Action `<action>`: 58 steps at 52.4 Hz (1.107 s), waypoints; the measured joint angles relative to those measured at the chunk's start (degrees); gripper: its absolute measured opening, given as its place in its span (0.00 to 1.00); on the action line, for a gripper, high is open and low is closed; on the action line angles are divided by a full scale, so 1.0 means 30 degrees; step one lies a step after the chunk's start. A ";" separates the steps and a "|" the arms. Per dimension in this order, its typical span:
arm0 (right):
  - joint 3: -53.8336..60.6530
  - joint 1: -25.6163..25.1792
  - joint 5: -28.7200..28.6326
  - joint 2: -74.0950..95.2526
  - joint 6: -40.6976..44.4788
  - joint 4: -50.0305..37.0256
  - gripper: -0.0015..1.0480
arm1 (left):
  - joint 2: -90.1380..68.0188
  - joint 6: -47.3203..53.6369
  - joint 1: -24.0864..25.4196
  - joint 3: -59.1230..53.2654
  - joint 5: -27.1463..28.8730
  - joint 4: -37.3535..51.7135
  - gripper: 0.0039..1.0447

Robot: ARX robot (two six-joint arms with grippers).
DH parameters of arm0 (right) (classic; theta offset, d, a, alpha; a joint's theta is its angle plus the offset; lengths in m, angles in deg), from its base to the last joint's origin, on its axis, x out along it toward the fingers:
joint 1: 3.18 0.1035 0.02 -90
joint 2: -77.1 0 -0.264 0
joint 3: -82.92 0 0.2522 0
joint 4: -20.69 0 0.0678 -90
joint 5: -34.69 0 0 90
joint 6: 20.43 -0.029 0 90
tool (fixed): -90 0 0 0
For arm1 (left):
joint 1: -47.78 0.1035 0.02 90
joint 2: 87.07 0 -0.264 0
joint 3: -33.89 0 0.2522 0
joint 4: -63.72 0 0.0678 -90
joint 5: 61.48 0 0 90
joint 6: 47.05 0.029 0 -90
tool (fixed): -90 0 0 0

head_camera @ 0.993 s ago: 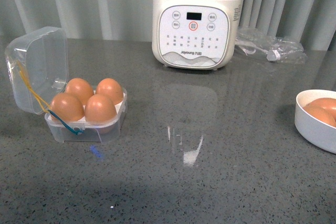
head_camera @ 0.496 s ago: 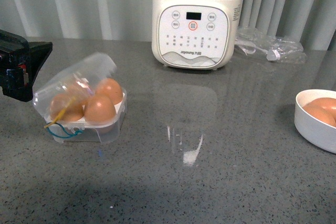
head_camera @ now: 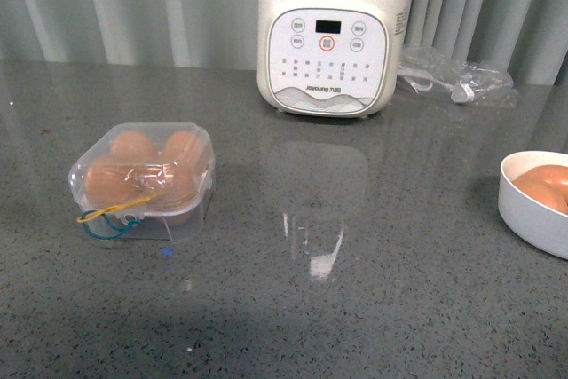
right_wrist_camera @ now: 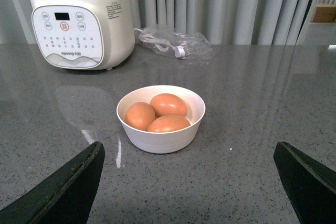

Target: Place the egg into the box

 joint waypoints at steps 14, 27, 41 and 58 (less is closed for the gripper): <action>0.0000 0.0000 -0.0007 0.0000 0.0000 0.0000 0.93 | 0.1457 -0.0546 0.0627 -0.0583 0.0168 -0.1967 0.94; 0.0000 0.0000 0.0000 0.0000 0.0000 0.0000 0.93 | 0.2958 0.0226 -0.0029 -0.3162 0.0233 0.0058 0.60; 0.0000 0.0000 0.0000 0.0000 0.0000 0.0000 0.93 | 0.5916 0.0415 -0.1144 -0.6047 0.1319 0.0058 0.09; 0.0000 0.0000 0.0007 0.0000 0.0000 0.0000 0.93 | 0.8677 0.0474 -0.2783 -0.7606 0.2834 -0.1217 0.03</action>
